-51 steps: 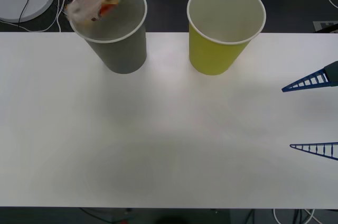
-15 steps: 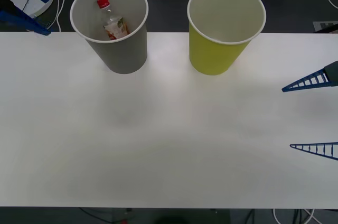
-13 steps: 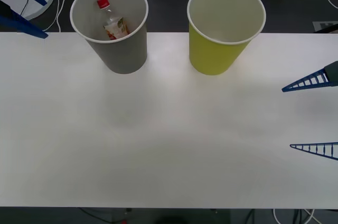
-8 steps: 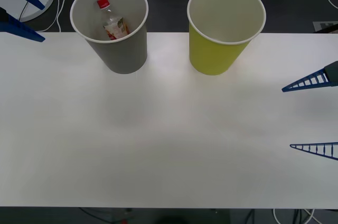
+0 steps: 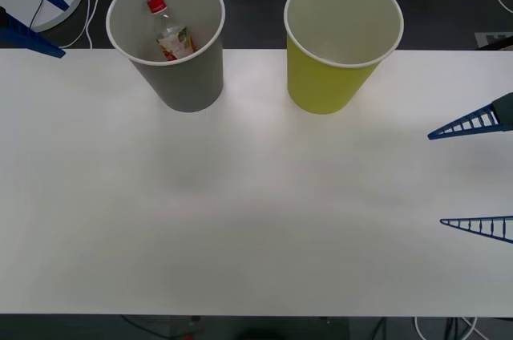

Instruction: Put the can into the green bin and the plastic bottle into the gray bin

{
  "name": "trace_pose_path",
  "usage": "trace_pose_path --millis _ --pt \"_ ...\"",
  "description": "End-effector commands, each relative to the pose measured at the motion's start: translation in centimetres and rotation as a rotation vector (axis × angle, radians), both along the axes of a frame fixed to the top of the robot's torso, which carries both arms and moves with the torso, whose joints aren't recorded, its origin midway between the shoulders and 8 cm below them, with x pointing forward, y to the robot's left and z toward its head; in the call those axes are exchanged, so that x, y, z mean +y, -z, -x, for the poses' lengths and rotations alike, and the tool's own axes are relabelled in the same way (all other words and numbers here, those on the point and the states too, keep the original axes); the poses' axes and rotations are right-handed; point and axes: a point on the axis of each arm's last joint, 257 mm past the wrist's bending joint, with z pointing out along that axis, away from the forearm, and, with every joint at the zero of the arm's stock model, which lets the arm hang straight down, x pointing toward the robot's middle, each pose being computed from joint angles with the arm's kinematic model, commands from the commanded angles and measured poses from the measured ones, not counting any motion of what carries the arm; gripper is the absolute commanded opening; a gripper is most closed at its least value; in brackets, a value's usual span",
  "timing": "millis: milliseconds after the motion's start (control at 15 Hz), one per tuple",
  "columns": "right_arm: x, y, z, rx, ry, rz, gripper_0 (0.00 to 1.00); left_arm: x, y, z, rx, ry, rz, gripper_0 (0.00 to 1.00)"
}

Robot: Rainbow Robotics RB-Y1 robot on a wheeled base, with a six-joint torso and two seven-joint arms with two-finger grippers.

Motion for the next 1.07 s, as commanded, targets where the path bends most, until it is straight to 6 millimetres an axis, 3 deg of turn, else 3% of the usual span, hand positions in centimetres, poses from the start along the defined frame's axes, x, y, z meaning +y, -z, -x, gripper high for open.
trace_pose_path --millis 67,467,1067 --pt "0.0 0.0 0.0 0.000 0.000 0.000 1.00 -0.5 0.6 0.5 0.006 0.002 0.043 1.00" --pt "0.0 0.0 0.0 0.000 0.000 0.000 1.00 -1.9 2.1 2.0 -0.018 -0.004 0.145 1.00" --pt "0.0 0.0 0.0 0.000 0.000 0.000 1.00 -1.7 3.2 4.1 -0.038 0.008 0.257 1.00"
